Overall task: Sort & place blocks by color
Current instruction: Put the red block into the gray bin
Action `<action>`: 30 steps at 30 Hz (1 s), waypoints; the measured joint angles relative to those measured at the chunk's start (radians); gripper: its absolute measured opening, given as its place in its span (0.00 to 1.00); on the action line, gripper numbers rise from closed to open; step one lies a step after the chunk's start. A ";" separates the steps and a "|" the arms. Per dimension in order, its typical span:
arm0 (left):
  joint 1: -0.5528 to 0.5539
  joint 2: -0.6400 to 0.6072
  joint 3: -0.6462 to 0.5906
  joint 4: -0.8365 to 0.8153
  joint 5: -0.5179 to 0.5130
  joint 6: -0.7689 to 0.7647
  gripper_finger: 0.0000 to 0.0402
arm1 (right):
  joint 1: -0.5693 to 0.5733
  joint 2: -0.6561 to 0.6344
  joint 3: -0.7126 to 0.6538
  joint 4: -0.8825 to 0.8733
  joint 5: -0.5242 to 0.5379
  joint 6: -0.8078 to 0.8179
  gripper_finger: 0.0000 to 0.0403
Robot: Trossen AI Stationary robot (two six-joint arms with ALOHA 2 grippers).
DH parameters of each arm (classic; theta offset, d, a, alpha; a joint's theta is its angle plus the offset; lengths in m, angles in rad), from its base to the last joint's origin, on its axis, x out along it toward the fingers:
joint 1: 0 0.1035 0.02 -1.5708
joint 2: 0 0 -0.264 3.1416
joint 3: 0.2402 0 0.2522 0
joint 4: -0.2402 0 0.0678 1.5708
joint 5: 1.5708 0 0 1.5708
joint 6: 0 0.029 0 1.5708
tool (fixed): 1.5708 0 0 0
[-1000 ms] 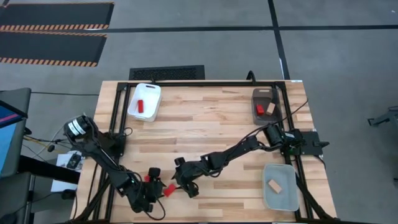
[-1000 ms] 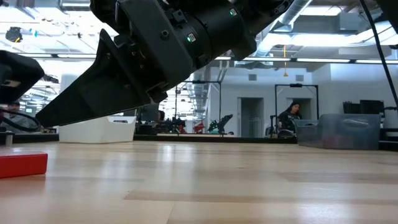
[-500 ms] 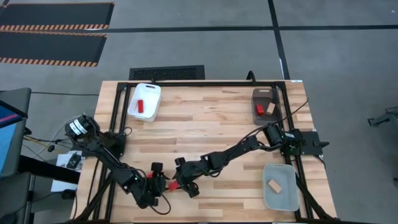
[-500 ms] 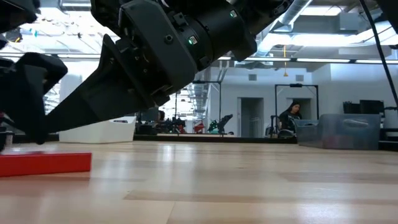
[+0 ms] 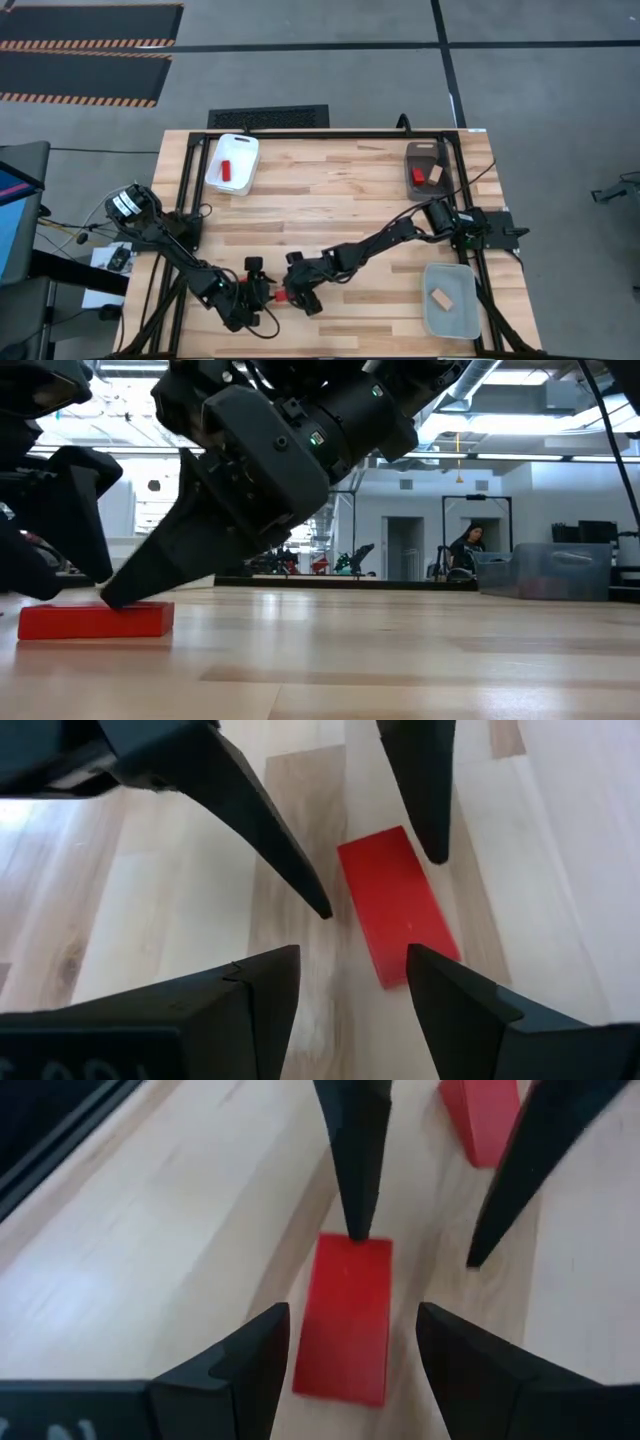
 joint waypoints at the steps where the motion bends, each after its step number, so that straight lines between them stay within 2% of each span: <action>1: 0.000 0.000 0.000 0.000 -0.001 0.000 0.43 | 0.000 0.000 0.000 -0.011 0.000 0.014 0.61; 7: 0.000 0.000 0.000 0.000 0.002 -0.001 0.43 | 0.002 0.000 0.000 -0.064 0.004 0.047 0.61; 12: 0.000 0.000 0.000 0.000 0.003 -0.002 0.43 | 0.003 0.000 0.000 -0.087 0.048 0.055 0.58; 21: 0.000 0.000 0.021 -0.003 -0.027 0.016 0.43 | -0.001 -0.003 0.002 -0.102 0.062 0.066 0.27; 27: -0.001 -0.001 0.058 -0.026 -0.059 0.075 0.43 | -0.008 -0.008 0.002 -0.114 0.060 0.067 0.27; 30: -0.001 -0.001 0.074 -0.096 -0.065 0.055 0.43 | -0.011 -0.018 0.000 -0.144 0.060 0.067 0.30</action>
